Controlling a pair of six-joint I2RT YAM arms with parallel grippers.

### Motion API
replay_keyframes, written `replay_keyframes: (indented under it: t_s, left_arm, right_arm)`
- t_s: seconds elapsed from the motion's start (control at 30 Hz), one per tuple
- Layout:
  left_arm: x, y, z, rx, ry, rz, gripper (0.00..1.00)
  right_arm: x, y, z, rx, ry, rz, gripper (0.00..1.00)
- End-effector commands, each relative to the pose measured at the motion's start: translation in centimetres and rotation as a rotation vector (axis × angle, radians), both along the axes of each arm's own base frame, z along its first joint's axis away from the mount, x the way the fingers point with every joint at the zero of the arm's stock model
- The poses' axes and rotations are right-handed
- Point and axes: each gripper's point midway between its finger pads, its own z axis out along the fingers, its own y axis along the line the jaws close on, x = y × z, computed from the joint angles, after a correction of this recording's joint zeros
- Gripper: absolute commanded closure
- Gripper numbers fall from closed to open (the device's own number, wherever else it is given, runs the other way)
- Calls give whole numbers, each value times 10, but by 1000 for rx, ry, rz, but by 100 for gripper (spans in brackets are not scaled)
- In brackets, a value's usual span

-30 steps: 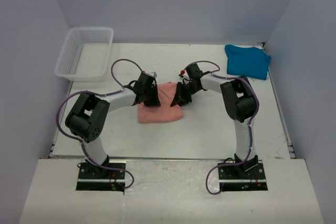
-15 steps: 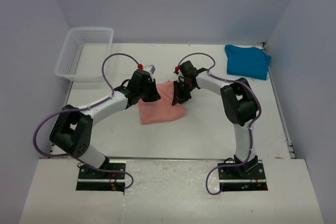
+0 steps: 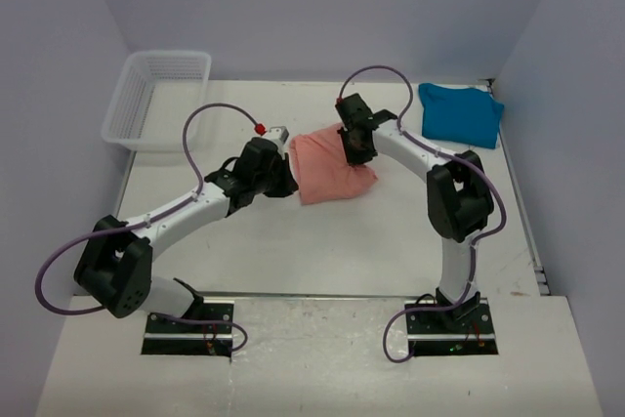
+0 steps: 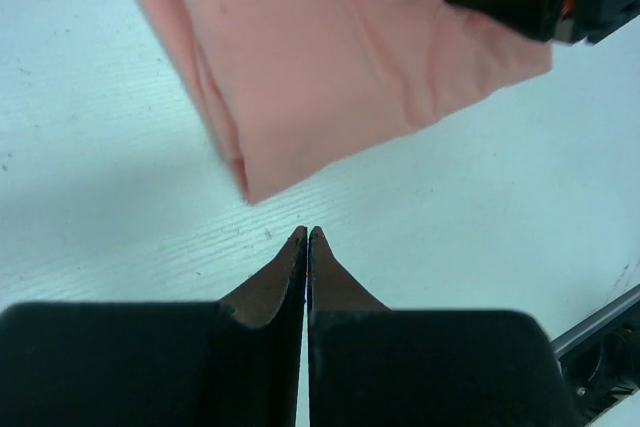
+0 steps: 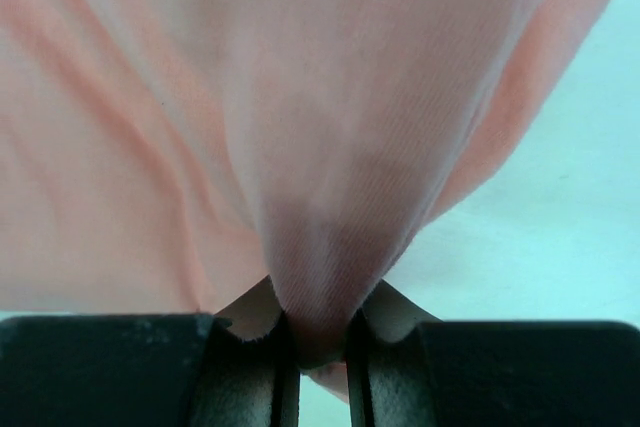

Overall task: Fold and stack the t-shirts
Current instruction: Put the neatly folded tshirt into the corner of the board with the right arm

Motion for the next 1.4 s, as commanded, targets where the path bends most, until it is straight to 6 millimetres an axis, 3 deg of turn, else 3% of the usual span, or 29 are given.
replay_keyframes:
  t_s: [0.0, 0.17, 0.4, 0.7, 0.77, 1.37]
  left_arm:
    - [-7, 0, -7, 22, 0, -22, 100]
    - [-14, -2, -10, 17, 5, -41, 100]
    - [-26, -1, -19, 13, 22, -51, 100]
    - [-32, 0, -25, 19, 25, -63, 100]
    - [-33, -1, -26, 18, 27, -69, 100]
    - [-40, -6, -42, 2, 67, -105, 100]
  right_arm:
    - [41, -28, 52, -143, -214, -27, 100]
    - [69, -52, 69, -231, -273, -57, 100]
    - [103, -105, 103, -336, -351, -164, 100]
    - [132, -165, 124, -468, -382, -251, 100]
    - [140, -171, 126, -477, -388, -249, 100]
    - [168, -243, 148, -666, -466, -401, 100]
